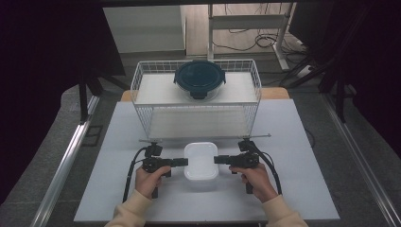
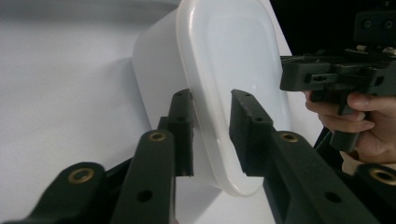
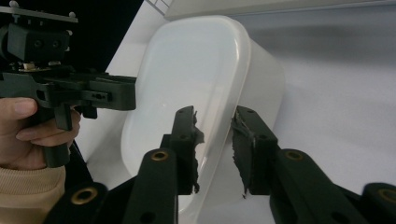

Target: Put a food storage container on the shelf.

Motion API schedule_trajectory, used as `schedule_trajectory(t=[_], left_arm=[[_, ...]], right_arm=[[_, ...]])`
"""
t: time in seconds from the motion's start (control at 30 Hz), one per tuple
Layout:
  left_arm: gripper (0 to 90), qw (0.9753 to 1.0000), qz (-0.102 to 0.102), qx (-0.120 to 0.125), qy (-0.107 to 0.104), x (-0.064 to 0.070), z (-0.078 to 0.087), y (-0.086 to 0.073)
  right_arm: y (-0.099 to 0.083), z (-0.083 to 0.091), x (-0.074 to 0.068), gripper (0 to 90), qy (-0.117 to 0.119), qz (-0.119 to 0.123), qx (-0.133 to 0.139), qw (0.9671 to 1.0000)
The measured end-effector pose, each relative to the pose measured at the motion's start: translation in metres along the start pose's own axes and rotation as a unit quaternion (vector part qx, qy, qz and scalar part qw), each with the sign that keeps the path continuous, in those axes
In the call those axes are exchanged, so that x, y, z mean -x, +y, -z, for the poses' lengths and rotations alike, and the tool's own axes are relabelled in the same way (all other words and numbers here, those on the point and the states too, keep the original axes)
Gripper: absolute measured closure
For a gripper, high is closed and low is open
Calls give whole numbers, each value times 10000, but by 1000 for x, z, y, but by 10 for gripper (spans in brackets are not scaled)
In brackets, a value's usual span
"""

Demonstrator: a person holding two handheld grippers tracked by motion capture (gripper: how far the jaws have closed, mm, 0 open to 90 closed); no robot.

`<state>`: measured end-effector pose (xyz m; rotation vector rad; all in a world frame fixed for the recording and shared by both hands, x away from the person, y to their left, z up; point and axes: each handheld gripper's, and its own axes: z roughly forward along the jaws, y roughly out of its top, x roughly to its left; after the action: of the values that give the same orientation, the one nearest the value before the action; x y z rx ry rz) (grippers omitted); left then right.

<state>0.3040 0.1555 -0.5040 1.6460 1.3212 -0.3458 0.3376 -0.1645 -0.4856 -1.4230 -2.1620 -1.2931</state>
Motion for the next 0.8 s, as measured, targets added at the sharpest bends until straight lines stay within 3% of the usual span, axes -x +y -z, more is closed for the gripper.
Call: schedule_trajectory(t=[0.23,0.5,0.8], left_arm=[[779,9999,-127,47,1,3,8,0],[792,9996,-256,107,-65,9,12,0],[799,9979,-582,269,-27,25,24,3]], right_arm=[[-1,6,-5,771,68,91,106,9999],[0,10,-9,780,17,295,145,9995],[3,18,-17,777,63,481,291,9984]])
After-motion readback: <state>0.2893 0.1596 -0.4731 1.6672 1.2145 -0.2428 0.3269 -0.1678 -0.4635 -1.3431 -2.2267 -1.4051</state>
